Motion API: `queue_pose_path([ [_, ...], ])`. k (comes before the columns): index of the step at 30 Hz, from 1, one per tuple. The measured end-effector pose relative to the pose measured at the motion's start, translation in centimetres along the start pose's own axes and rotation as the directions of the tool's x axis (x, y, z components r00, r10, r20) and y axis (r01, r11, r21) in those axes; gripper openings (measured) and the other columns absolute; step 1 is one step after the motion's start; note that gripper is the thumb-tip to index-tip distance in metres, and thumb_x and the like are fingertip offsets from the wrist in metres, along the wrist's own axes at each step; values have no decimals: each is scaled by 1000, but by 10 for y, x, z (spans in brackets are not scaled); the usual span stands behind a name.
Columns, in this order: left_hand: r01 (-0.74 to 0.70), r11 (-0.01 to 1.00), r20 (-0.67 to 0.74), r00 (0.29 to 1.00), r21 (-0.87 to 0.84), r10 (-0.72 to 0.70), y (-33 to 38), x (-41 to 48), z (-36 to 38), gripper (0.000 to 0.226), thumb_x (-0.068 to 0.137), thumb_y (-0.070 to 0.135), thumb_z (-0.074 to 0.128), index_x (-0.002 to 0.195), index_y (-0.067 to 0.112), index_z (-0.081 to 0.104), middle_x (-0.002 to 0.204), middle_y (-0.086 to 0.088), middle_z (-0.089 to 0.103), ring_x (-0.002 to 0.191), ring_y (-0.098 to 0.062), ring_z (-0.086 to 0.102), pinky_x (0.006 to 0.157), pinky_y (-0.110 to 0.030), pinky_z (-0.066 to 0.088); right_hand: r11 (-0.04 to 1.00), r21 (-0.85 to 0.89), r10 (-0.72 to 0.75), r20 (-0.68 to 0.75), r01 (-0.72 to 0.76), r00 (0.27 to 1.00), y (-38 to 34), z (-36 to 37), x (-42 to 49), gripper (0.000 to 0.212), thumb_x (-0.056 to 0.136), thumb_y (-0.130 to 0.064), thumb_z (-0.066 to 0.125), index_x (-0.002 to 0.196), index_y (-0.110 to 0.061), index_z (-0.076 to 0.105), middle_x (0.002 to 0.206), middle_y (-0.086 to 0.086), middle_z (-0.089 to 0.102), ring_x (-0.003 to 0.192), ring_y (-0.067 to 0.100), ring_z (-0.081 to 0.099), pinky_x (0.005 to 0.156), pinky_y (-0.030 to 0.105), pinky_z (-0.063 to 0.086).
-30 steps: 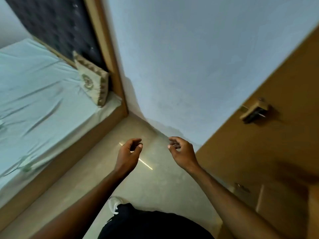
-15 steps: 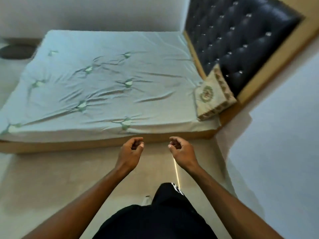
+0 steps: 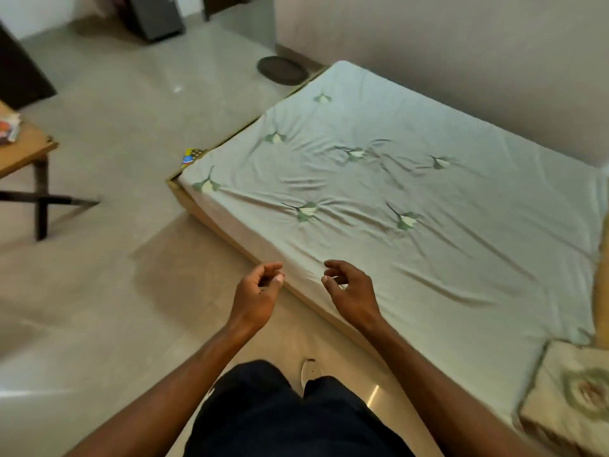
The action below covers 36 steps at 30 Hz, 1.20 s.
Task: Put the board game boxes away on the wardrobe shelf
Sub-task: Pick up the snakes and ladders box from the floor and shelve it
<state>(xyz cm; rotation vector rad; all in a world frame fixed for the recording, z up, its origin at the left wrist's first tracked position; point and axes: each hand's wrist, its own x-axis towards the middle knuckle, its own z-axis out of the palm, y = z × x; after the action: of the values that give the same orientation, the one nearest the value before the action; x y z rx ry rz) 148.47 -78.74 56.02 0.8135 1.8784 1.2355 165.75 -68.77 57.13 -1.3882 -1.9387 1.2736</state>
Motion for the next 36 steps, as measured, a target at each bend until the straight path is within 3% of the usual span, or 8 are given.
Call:
queue_pose_path([
  [9, 44, 992, -391, 916, -117, -86, -5, 119, -125, 21, 93, 24, 62, 113, 26, 67, 101, 10, 71, 95, -5, 65, 79, -15, 49, 985, -48, -138, 336, 163, 932, -100, 127, 164, 27, 88, -18, 65, 114, -24, 66, 95, -10, 69, 81, -2, 64, 76, 18, 52],
  [14, 58, 988, -500, 858, -140, -121, -28, 196, -240, 21, 92, 21, 63, 112, 22, 68, 100, 7, 71, 93, -7, 66, 72, -7, 47, 964, -65, -207, 430, 259, 879, -174, 238, 249, 29, 88, -17, 64, 115, -24, 66, 95, -11, 69, 84, 0, 65, 77, 20, 53],
  [19, 81, 987, -567, 810, -142, -148, -37, 266, -365, 17, 91, 15, 65, 107, 19, 69, 97, 2, 73, 89, -10, 67, 72, -5, 46, 959, -31, -239, 449, 283, 861, -253, 343, 316, 27, 86, -19, 66, 113, -21, 67, 90, -9, 70, 80, 4, 66, 80, 27, 56],
  [26, 87, 986, -614, 774, -144, -158, -42, 368, -495, 18, 91, 16, 64, 108, 23, 67, 99, 2, 72, 92, -13, 67, 80, -21, 50, 947, -34, -261, 492, 318, 831, -338, 464, 409, 28, 86, -21, 66, 114, -22, 68, 94, -8, 71, 82, 4, 67, 79, 23, 54],
  [33, 123, 989, -565, 812, -83, -149, -63, 519, -620, 17, 92, 19, 63, 107, 25, 67, 98, 8, 71, 91, -9, 66, 80, -21, 52, 968, 1, -223, 468, 253, 855, -405, 598, 547, 25, 85, -17, 66, 110, -21, 67, 90, -6, 70, 75, 1, 65, 67, 7, 45],
  [36, 150, 987, -530, 834, -50, -153, -61, 569, -660, 17, 93, 20, 62, 109, 24, 66, 100, 9, 70, 93, -7, 65, 77, -15, 49, 973, 1, -207, 459, 232, 864, -429, 633, 590, 26, 85, -16, 67, 111, -19, 67, 90, -4, 71, 79, 7, 68, 74, 17, 50],
])
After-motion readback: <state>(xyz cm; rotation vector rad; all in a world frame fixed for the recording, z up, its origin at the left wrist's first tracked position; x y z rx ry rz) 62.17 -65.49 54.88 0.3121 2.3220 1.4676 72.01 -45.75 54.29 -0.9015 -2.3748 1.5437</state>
